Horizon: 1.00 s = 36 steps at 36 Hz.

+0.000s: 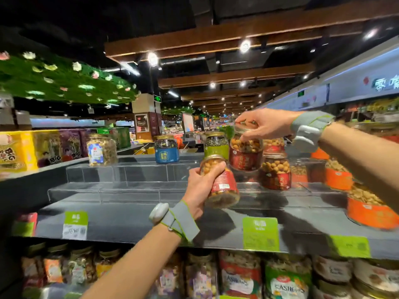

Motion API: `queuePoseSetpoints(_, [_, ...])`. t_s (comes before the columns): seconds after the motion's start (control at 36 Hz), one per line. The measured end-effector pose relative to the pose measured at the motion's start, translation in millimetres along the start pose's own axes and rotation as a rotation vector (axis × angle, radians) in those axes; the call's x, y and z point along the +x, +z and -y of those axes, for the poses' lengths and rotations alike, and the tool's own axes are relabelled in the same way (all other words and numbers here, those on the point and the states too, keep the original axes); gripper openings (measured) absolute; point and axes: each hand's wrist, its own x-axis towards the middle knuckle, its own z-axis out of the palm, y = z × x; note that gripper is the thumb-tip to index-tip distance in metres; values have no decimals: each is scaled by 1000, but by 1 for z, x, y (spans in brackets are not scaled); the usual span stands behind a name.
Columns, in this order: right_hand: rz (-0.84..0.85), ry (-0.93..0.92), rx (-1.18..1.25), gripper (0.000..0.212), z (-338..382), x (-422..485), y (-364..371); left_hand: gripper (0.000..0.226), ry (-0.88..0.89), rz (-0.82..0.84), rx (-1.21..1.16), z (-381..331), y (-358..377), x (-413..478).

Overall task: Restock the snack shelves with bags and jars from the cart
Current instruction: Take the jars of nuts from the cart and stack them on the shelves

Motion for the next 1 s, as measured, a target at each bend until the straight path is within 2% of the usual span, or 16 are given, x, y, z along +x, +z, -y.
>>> queuePoseSetpoints(0.19, [128,37,-85,75,-9,34,44,74,-12,62,27,6,-17,23])
queuePoseSetpoints(0.5, [215,58,-68,68,-22,48,76,72,68,112,79,10,-25,39])
queuePoseSetpoints(0.67, [241,106,-103,66,-33,47,82,102,84,97,94,12,-20,39])
queuePoseSetpoints(0.89, [209,103,-144,63,-30,43,82,92,114,116,111,12,-17,34])
queuePoseSetpoints(0.94, [113,62,-47,67,-23,39,76,99,145,117,128,12,-17,33])
queuePoseSetpoints(1.0, [-24,44,136,69,-7,34,67,96,182,124,140,11,-17,34])
